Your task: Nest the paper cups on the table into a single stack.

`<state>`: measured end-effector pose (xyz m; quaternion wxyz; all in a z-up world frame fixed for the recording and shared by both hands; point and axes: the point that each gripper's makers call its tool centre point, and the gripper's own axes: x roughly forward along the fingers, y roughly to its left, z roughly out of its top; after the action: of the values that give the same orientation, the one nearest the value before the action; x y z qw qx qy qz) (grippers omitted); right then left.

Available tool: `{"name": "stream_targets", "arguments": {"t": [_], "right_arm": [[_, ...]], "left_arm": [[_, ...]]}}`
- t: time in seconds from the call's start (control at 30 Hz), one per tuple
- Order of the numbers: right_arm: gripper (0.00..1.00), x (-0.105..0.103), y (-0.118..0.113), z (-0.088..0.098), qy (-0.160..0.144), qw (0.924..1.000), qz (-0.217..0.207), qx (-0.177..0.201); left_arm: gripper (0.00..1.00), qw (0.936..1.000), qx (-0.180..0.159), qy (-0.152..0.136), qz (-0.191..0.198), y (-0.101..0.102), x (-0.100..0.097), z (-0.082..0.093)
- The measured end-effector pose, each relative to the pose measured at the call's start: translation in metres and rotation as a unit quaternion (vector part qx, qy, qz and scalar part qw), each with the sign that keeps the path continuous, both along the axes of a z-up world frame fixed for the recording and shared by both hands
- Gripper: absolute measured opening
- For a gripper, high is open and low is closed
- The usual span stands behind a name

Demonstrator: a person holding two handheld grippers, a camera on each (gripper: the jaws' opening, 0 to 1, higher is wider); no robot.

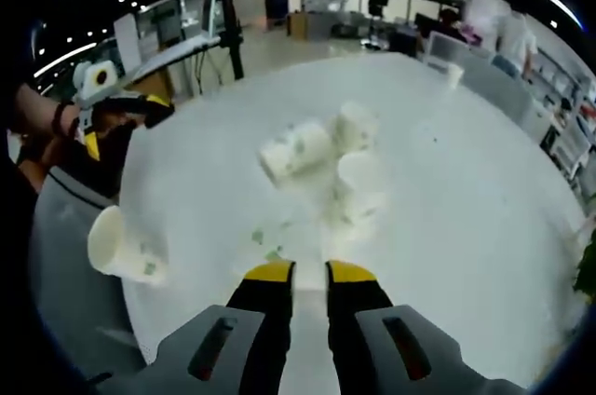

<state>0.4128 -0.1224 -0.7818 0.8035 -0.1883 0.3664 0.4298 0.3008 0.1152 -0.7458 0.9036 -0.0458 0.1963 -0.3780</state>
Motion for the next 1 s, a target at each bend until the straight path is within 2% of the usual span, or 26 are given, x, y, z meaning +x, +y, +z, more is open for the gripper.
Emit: {"name": "stream_targets", "arguments": {"t": [0.53,1.0], "right_arm": [[0.10,0.007,0.000,-0.010,0.012,0.9999,0.000,-0.006],[0.10,0.012,0.004,-0.015,0.028,0.9995,0.002,0.016]], "left_arm": [[0.88,1.0000,0.001,0.003,-0.003,0.000,0.005,-0.001],[0.87,0.9999,0.011,0.007,-0.004,0.001,0.004,-0.004]]}}
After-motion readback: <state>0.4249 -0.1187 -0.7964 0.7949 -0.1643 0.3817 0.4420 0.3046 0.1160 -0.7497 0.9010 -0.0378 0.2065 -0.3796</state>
